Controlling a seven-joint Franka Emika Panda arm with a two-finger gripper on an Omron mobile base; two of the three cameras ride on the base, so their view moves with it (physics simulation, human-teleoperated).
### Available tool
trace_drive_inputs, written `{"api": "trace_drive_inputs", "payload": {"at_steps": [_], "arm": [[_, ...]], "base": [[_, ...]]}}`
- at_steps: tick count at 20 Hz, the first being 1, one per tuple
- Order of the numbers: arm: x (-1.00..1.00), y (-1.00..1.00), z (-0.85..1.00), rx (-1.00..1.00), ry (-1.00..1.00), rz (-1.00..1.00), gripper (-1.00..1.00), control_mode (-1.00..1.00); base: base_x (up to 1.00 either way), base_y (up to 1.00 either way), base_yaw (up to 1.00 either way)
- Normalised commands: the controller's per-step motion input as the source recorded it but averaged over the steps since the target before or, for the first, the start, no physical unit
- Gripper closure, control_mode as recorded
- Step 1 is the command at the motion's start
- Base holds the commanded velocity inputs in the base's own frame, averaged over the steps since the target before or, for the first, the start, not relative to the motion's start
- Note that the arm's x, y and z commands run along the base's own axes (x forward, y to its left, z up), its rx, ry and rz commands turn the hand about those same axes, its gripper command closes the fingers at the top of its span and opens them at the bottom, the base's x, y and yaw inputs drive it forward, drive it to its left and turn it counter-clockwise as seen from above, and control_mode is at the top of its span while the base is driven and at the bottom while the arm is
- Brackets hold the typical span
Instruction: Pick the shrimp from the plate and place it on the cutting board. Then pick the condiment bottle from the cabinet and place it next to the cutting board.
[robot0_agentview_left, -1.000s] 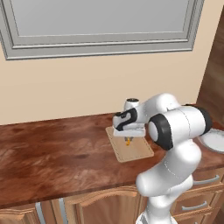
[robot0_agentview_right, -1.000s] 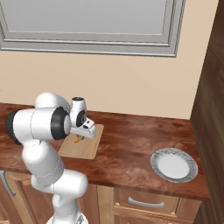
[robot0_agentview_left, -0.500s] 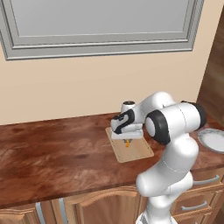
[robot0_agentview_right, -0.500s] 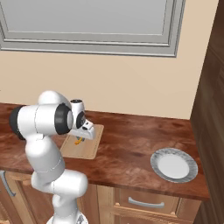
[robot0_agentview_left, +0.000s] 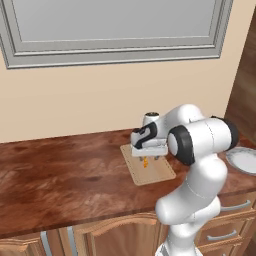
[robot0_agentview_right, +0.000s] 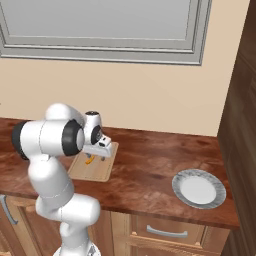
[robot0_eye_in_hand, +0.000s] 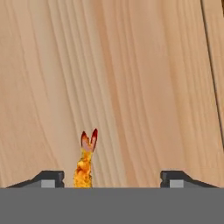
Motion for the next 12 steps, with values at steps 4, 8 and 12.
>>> {"api": "trace_drive_inputs", "payload": {"at_steps": [4,8,12], "arm": [[0.0,-0.32,0.3,0.02,-0.02,0.07,-1.0,-1.0],[-0.01,-0.06,0.51,0.0,-0.04,0.08,-1.0,-1.0],[-0.06,0.0,0.5,0.0,-0.07,0.09,-1.0,-1.0]], "base": [[0.0,0.0,0.0],[0.0,0.0,0.0],[0.0,0.0,0.0]]}}
